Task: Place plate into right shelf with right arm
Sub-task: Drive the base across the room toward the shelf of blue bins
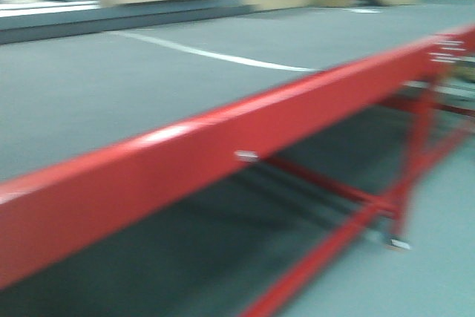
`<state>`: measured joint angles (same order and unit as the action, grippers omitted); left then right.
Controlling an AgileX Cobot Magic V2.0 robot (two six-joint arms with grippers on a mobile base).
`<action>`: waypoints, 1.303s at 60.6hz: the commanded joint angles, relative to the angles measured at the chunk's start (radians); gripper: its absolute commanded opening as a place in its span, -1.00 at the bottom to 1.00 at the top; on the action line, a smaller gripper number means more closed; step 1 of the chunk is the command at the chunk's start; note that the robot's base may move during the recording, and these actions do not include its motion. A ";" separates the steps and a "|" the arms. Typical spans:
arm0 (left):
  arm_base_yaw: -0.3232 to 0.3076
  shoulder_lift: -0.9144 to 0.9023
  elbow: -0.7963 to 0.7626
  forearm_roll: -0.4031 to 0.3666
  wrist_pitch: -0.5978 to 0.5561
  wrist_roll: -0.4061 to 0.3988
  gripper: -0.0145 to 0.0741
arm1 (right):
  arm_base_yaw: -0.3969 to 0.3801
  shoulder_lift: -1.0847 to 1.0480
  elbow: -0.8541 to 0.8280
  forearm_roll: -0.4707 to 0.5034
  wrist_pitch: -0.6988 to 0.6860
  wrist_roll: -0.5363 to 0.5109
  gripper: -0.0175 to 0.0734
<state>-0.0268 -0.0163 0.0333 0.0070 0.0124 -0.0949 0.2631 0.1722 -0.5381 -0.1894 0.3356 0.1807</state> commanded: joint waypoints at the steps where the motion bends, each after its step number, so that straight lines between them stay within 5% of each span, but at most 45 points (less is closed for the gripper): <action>1: -0.006 -0.010 0.000 0.000 -0.089 -0.006 -0.78 | -0.004 0.010 -0.030 -0.014 -0.103 -0.003 -0.49; 79: -0.006 -0.010 0.000 0.000 -0.089 -0.006 -0.78 | -0.004 0.010 -0.030 -0.014 -0.103 -0.003 -0.49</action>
<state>-0.0268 -0.0163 0.0333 0.0070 0.0124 -0.0949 0.2631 0.1659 -0.5381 -0.1894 0.3338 0.1807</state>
